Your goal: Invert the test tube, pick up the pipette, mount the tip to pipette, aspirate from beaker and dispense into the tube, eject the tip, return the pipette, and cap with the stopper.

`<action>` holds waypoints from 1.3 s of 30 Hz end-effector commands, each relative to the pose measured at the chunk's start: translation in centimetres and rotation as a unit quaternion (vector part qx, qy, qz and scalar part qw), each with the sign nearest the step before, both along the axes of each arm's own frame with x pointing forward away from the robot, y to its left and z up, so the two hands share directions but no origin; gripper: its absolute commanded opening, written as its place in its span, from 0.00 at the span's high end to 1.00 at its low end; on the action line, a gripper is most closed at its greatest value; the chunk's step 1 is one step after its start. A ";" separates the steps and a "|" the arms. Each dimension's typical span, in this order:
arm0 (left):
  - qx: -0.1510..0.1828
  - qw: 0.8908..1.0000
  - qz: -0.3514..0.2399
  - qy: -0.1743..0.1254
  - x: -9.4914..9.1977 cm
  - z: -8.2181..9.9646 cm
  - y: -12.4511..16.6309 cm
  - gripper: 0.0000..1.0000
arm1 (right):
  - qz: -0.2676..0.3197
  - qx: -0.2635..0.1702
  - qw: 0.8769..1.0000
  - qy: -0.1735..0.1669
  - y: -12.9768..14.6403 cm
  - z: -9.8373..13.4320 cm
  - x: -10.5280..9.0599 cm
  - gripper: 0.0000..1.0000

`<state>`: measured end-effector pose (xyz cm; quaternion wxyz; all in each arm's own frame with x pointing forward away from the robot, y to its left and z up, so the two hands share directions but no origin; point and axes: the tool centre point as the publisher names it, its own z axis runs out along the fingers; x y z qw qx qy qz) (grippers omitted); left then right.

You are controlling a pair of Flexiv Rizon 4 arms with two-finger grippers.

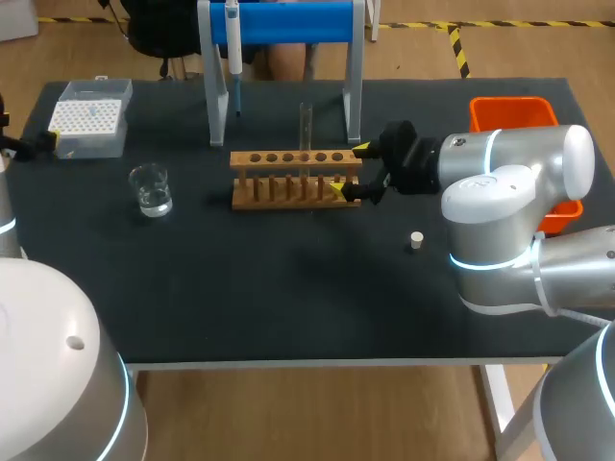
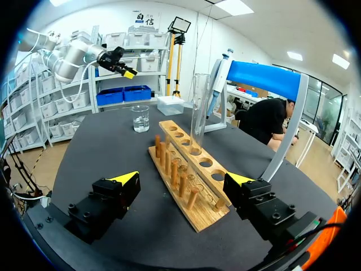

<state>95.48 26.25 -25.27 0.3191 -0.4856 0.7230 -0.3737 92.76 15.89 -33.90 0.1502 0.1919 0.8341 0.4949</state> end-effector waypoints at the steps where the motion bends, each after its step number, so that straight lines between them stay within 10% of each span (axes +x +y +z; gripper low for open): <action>1: -0.002 1.000 0.000 0.004 3.7 -1.1 -0.5 0.00 | 0.000 -0.001 1.000 0.001 0.0 0.1 0.0 0.00; 15: -0.022 1.000 0.016 0.013 8.2 -3.7 0.2 0.00 | 0.000 -0.001 1.000 0.001 0.0 0.1 0.0 0.00; 39: -0.034 0.999 0.018 0.035 8.7 -6.2 0.2 0.00 | 0.000 -0.001 1.000 0.001 0.0 0.1 0.0 0.00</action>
